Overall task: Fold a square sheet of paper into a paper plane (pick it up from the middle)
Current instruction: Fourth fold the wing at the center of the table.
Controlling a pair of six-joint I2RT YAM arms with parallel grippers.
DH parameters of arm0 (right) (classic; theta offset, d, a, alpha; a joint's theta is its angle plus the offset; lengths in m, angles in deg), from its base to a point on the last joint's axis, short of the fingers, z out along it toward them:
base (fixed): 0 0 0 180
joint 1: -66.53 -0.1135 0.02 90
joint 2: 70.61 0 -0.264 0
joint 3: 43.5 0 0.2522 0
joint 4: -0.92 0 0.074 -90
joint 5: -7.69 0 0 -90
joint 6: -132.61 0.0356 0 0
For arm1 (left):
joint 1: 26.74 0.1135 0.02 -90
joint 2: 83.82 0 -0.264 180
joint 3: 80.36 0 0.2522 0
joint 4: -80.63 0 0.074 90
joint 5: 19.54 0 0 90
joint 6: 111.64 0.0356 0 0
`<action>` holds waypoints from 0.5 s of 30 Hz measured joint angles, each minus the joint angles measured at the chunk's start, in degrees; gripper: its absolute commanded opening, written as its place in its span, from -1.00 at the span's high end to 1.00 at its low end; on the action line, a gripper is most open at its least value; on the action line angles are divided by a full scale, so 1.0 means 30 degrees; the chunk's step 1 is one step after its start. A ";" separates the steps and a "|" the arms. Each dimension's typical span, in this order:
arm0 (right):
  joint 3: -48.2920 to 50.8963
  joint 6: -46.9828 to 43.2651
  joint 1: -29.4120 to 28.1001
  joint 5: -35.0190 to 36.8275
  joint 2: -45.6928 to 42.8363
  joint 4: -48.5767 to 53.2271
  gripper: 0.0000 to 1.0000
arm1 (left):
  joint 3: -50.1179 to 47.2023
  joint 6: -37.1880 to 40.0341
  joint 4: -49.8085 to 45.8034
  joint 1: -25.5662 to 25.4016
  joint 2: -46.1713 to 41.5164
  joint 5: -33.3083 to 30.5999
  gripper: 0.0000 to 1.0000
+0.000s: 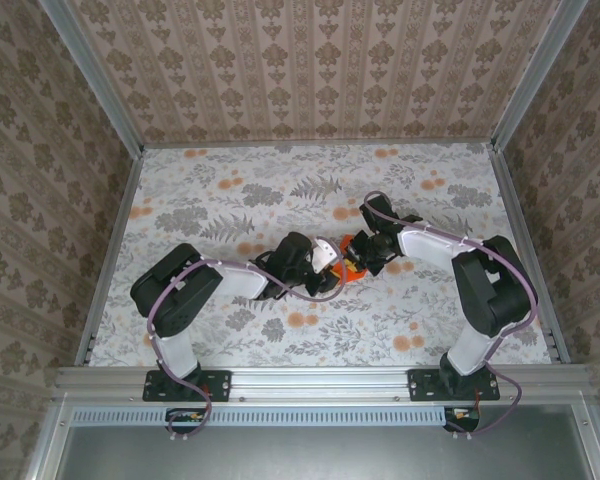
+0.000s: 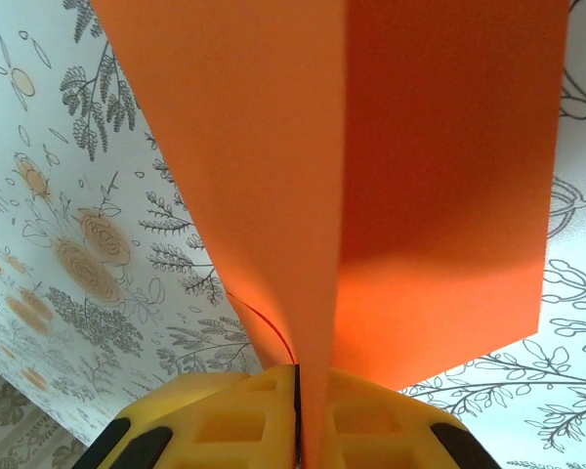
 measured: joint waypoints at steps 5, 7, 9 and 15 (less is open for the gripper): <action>-0.0095 -0.0233 0.0007 -0.0262 0.0044 0.0029 0.58 | 0.0160 -0.0138 -0.0044 0.0000 0.0000 0.0131 0.54; -0.0175 -0.0313 0.0036 -0.0284 0.0044 0.0066 0.45 | 0.0255 -0.0189 -0.0073 0.0000 0.0000 0.0131 0.62; -0.0226 -0.0423 0.0080 -0.0299 0.0044 0.0102 0.24 | 0.0306 -0.0255 -0.0095 0.0000 0.0000 0.0117 0.68; -0.0408 -0.1355 0.0634 -0.0328 -0.0066 0.0685 -0.22 | 0.0321 -0.0678 -0.0532 0.0000 0.0000 0.0138 0.76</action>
